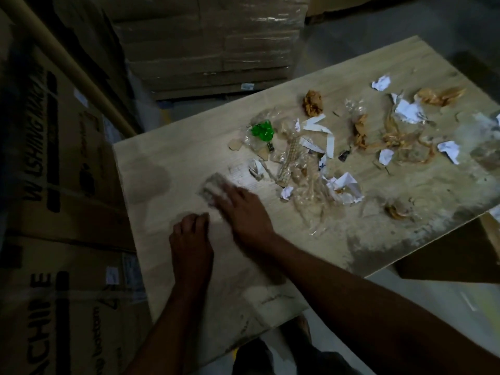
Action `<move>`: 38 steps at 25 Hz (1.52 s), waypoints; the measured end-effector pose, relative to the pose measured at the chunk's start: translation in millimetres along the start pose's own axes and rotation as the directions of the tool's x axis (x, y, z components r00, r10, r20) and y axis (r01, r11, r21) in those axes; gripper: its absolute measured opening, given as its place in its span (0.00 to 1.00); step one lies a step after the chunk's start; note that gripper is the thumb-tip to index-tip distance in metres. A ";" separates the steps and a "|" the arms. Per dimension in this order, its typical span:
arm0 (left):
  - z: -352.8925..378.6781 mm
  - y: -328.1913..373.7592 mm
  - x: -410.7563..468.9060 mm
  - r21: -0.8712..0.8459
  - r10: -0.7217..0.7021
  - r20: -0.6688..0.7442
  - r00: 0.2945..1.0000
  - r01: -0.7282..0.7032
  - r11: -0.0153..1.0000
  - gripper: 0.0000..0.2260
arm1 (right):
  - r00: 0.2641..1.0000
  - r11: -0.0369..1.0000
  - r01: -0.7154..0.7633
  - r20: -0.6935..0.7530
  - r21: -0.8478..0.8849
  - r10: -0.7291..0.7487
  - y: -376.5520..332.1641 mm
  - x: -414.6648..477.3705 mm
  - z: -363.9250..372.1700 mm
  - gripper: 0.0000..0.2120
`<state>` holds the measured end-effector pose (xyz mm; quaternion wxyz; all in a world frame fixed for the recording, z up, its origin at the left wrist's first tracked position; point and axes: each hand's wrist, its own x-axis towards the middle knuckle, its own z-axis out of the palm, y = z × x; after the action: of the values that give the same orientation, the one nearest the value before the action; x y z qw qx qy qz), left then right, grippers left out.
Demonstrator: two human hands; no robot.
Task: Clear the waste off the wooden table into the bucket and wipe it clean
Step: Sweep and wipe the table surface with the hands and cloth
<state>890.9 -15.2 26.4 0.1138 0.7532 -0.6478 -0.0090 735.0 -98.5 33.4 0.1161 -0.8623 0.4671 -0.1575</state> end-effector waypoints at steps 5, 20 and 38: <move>5.7 -9.8 61.2 -0.068 0.111 -0.046 0.993 -0.114 0.991 0.19 | 0.920 0.919 -0.388 -0.093 -0.071 0.382 17.0 38.3 -20.1 0.34; 5.2 -15.3 78.2 -0.121 -0.037 -0.060 0.998 0.030 0.992 0.19 | 0.658 0.686 -0.726 -0.232 0.060 0.716 33.0 74.4 -56.1 0.41; 12.0 25.0 34.2 -0.148 0.305 0.045 0.951 -0.296 0.944 0.20 | 0.992 0.993 -0.020 0.124 -0.121 0.035 13.4 -202.3 -63.6 0.26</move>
<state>870.1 -53.9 23.9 0.1442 0.6352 -0.7562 -0.0621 596.5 61.3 54.4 0.0959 -0.8694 0.4792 -0.0729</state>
